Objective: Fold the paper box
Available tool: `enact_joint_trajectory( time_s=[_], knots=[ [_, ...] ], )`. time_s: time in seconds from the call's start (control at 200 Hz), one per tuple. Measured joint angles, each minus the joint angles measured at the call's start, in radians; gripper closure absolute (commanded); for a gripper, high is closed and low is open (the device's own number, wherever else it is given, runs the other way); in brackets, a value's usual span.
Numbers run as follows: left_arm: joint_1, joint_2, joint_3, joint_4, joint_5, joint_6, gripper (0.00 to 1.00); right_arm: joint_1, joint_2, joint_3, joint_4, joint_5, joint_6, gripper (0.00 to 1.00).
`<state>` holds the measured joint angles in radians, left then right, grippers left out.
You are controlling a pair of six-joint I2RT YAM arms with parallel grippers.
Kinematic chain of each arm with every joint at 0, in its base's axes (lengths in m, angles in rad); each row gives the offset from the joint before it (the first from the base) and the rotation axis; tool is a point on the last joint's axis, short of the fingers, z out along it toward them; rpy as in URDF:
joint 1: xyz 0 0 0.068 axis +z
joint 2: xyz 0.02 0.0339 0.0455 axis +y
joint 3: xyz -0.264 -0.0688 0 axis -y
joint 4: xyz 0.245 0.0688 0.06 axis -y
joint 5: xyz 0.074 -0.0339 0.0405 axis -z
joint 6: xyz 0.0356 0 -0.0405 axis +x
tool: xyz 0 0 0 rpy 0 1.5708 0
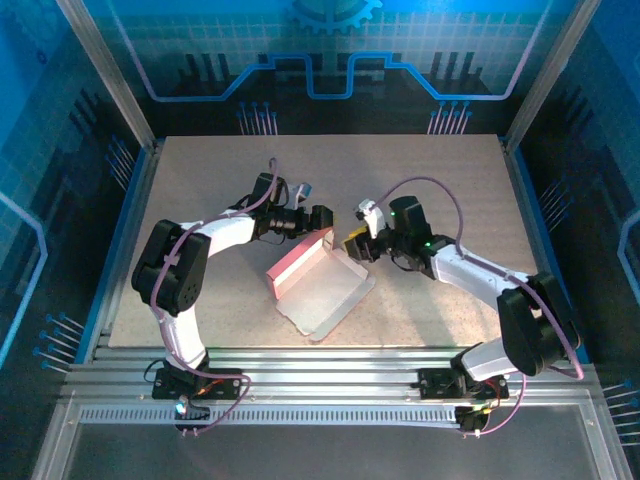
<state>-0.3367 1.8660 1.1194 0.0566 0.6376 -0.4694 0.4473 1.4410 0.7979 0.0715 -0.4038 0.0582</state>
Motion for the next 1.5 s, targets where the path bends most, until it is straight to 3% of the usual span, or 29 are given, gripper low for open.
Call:
enact_joint_trajectory(
  time_s=[0.365, 0.745, 1.501],
  knots=[
    [0.000, 0.000, 0.000, 0.000, 0.000, 0.000, 0.01, -0.008, 0.209, 0.046, 0.006, -0.024, -0.041, 0.75],
    [0.001, 0.010, 0.007, -0.008, 0.017, 0.001, 0.02, 0.034, 0.309, 0.190, 0.003, -0.023, -0.073, 0.77],
    [0.077, 0.131, 0.109, -0.066, 0.256, 0.005, 0.07, 0.114, 0.369, 0.218, 0.127, 0.060, -0.031, 0.80]
  ],
)
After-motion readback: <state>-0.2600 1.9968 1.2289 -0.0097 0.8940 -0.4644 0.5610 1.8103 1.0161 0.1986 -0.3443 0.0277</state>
